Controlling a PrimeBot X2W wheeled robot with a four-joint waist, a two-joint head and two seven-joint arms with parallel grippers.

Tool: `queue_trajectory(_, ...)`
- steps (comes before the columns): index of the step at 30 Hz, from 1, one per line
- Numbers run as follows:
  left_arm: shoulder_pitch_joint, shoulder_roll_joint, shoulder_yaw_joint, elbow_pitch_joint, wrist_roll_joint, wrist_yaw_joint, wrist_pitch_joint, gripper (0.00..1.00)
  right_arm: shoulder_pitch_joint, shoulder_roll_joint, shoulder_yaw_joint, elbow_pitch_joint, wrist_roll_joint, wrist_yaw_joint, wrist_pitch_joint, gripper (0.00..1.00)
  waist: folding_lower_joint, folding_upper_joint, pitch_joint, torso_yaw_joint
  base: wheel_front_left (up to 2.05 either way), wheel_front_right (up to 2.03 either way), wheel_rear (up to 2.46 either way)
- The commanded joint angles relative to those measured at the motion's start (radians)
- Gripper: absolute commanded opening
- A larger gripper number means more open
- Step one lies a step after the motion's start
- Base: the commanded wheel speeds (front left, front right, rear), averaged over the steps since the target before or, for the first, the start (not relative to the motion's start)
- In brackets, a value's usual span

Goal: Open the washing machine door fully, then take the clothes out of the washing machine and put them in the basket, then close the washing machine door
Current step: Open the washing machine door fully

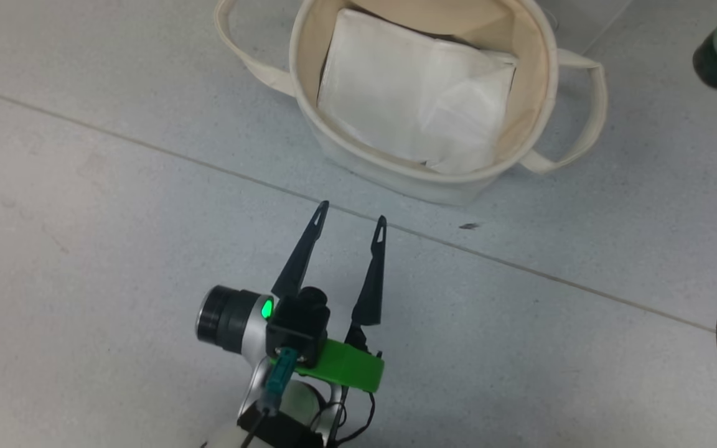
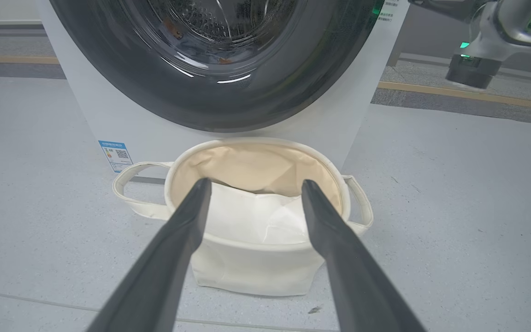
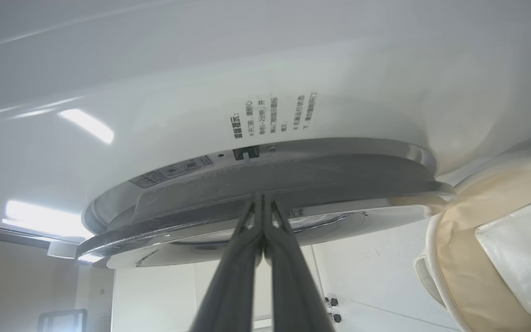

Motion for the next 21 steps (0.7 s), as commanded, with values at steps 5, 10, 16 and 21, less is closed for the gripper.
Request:
queue_trajectory(5, -0.045, 0.0, -0.012, -0.022, -0.015, 0.016, -0.012, 1.0, -0.086, 0.002, 0.013, -0.017, -0.008, 0.001, -0.01, 0.0, -0.0001, 0.0, 0.037, 0.014, 0.0, 0.0, 0.0)
queue_trajectory(10, -0.083, 0.0, -0.038, -0.021, -0.014, 0.027, -0.012, 1.0, -0.119, -0.003, 0.022, -0.014, -0.026, 0.001, -0.03, 0.0, -0.0001, 0.0, 0.062, 0.026, 0.0, 0.0, 0.0)
queue_trajectory(16, -0.105, 0.0, -0.065, -0.017, -0.019, 0.036, -0.012, 1.0, -0.141, 0.005, 0.023, -0.013, -0.026, 0.001, -0.033, 0.0, -0.0001, 0.0, 0.083, 0.043, 0.0, 0.0, 0.0)
queue_trajectory(21, -0.105, 0.0, -0.075, -0.021, -0.029, 0.045, -0.012, 1.0, -0.143, 0.008, 0.024, -0.023, -0.029, 0.001, -0.036, 0.0, -0.0001, 0.0, 0.099, 0.068, 0.0, 0.0, 0.0)
